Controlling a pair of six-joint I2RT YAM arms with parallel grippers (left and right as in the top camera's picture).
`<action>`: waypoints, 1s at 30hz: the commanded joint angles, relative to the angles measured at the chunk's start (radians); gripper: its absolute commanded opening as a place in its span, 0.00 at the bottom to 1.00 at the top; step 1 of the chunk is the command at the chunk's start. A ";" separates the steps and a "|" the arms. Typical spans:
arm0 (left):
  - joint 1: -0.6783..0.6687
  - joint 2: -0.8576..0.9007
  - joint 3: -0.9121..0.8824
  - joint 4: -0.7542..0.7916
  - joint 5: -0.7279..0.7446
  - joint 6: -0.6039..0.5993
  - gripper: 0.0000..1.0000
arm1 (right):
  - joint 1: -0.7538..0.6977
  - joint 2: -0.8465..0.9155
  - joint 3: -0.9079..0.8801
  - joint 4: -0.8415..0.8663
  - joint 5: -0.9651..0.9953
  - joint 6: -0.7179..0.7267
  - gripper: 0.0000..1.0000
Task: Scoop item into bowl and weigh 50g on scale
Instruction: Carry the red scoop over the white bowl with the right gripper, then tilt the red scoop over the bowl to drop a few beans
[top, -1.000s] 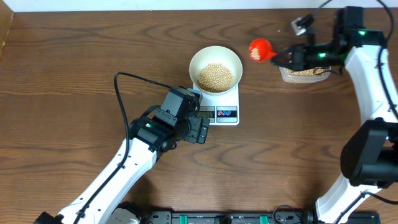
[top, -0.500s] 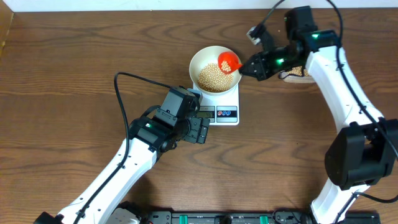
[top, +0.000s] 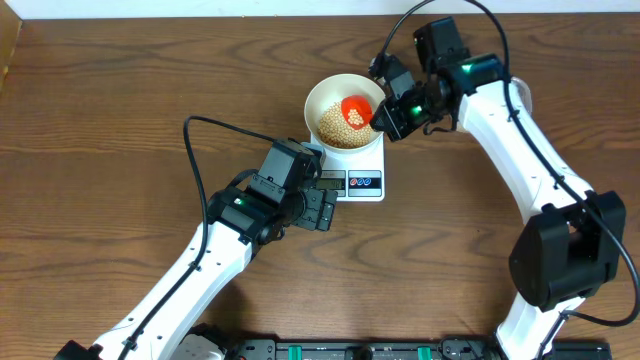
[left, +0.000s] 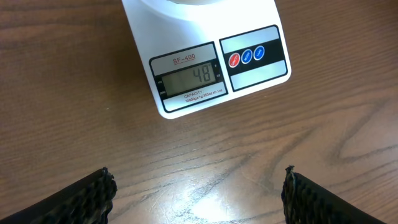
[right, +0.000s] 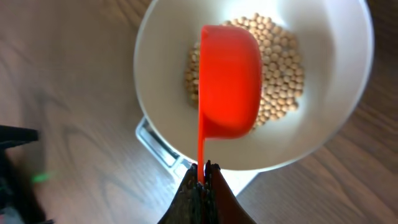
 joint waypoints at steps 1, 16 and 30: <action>-0.002 0.006 -0.002 0.001 -0.017 0.002 0.88 | 0.028 -0.012 0.013 0.005 0.089 0.008 0.01; -0.002 0.006 -0.002 0.001 -0.017 0.002 0.88 | 0.062 -0.012 0.013 0.033 0.172 0.000 0.01; -0.002 0.006 -0.002 0.001 -0.017 0.002 0.88 | 0.063 -0.012 0.013 0.037 0.177 -0.007 0.01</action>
